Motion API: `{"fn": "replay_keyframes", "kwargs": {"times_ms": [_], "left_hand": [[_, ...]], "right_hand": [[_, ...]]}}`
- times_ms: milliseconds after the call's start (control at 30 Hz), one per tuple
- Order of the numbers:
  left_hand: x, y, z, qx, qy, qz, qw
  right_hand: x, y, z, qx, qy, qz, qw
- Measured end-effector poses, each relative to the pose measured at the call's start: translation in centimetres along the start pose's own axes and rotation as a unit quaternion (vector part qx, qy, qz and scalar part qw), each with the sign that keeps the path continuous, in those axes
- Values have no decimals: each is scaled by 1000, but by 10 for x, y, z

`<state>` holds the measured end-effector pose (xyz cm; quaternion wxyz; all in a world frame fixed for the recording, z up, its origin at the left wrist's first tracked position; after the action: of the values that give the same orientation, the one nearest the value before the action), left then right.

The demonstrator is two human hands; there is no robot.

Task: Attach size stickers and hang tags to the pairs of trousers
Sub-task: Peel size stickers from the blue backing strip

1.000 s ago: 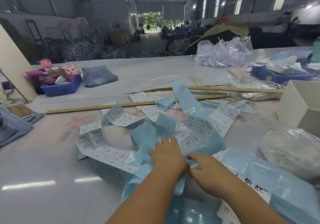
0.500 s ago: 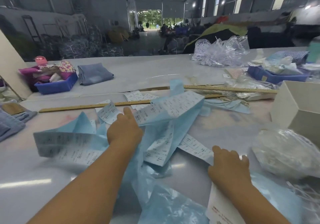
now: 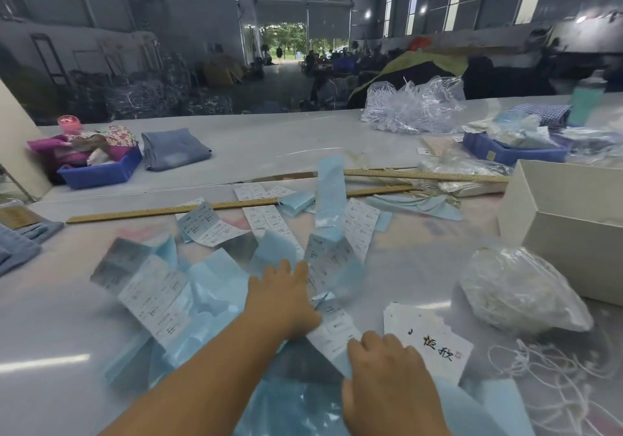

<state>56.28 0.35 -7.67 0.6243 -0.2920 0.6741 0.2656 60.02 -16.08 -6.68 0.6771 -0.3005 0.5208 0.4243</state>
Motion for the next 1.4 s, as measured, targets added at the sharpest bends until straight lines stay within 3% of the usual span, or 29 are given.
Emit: {"fn": "replay_keyframes", "kwargs": {"times_ms": [133, 300, 367, 400, 500, 567, 667, 767, 933, 1067, 1133, 1233, 1400], "left_hand": [[21, -2, -11, -19, 37, 6, 999], [24, 20, -20, -58, -74, -114, 989], [26, 27, -25, -65, -132, -174, 974], [27, 31, -28, -70, -156, -205, 964], [33, 44, -34, -99, -211, -281, 931], [38, 54, -35, -122, -231, -336, 905], [42, 66, -31, -137, -249, -381, 880], [39, 68, -30, -119, -266, -407, 866], [36, 60, -28, -61, -244, -366, 896], [46, 55, -27, -51, -95, -302, 947], [48, 54, -28, -48, -56, -271, 960], [44, 53, -28, -52, -81, -268, 959], [30, 49, -30, -28, -189, -228, 955]], "right_hand": [[6, 20, -23, 27, 44, 86, 995], [18, 50, -31, 17, 52, 74, 996], [11, 61, -32, 47, 37, 104, 993], [12, 62, -35, 63, 38, 177, 981], [32, 64, -45, 63, 47, 133, 988], [34, 55, -45, 87, 10, 173, 981], [39, 59, -45, 73, 39, 177, 981], [37, 61, -43, 65, -13, 153, 986], [37, 61, -45, 80, 25, 129, 988], [43, 62, -49, 109, 73, 106, 986], [46, 62, -50, 110, 91, 107, 984], [47, 60, -50, 103, 88, 105, 985], [47, 59, -51, 109, 107, 101, 983]]}}
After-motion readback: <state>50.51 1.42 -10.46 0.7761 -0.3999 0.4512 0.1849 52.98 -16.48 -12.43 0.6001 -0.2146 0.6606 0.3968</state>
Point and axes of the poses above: each hand's wrist, its own z-axis towards the middle knuckle, its own x-axis out of the palm, y = z × x, the point moved 4 cm from there along z, towards the middle knuckle, and after that the axes turned 3 degrees about -y, right-handed, at the moved point
